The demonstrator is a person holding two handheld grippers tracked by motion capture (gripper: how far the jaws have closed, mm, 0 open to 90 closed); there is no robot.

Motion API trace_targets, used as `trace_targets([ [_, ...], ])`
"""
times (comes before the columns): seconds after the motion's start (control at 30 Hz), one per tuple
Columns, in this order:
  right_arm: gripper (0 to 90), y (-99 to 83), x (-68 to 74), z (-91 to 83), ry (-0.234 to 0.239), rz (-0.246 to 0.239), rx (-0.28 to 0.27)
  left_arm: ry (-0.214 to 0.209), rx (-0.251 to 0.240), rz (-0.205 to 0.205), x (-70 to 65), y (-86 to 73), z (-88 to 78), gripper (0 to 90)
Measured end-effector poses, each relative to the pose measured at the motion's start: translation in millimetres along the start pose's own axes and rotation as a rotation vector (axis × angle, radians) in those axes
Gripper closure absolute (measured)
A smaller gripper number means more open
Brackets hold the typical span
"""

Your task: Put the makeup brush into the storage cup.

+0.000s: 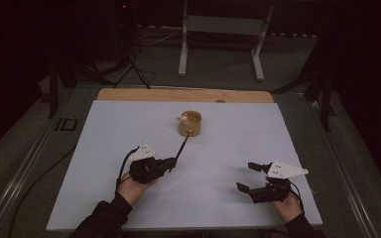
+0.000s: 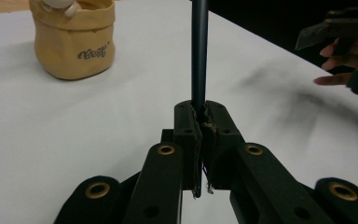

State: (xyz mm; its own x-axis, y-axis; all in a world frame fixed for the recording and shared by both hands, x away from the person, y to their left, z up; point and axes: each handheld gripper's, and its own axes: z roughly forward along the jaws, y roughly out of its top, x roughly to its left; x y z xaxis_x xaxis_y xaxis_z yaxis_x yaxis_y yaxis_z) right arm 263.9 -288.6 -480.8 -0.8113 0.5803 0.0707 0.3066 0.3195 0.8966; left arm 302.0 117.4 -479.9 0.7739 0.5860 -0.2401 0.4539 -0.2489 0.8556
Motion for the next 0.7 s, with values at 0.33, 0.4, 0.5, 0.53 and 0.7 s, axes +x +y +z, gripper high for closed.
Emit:
trace_targets([
  [0.33, 14.1, 0.7, 1.5, -1.2, -0.011, 0.006, -0.001, 0.004, -0.025, 0.022, 2.6, -2.9, -6.5, 85.9],
  [0.4, 14.1, 0.5, 1.5, -0.8, -0.013, 0.005, 0.000, 0.005, -0.029, 0.019, 3.2, -2.8, -6.8, 85.9],
  [0.5, 14.1, 0.3, 1.8, 0.5, -0.016, 0.000, 0.009, 0.006, -0.037, 0.023, 3.8, -3.4, -7.0, 85.9],
  [0.53, 14.1, 1.7, 2.5, 0.0, -0.039, -0.009, 0.012, -0.003, -0.039, 0.022, 4.3, -3.7, -6.8, 85.9],
  [0.7, 14.1, 7.0, 2.9, -3.8, -0.050, -0.006, -0.001, 0.004, -0.045, 0.026, 5.6, -4.0, -7.0, 85.8],
])
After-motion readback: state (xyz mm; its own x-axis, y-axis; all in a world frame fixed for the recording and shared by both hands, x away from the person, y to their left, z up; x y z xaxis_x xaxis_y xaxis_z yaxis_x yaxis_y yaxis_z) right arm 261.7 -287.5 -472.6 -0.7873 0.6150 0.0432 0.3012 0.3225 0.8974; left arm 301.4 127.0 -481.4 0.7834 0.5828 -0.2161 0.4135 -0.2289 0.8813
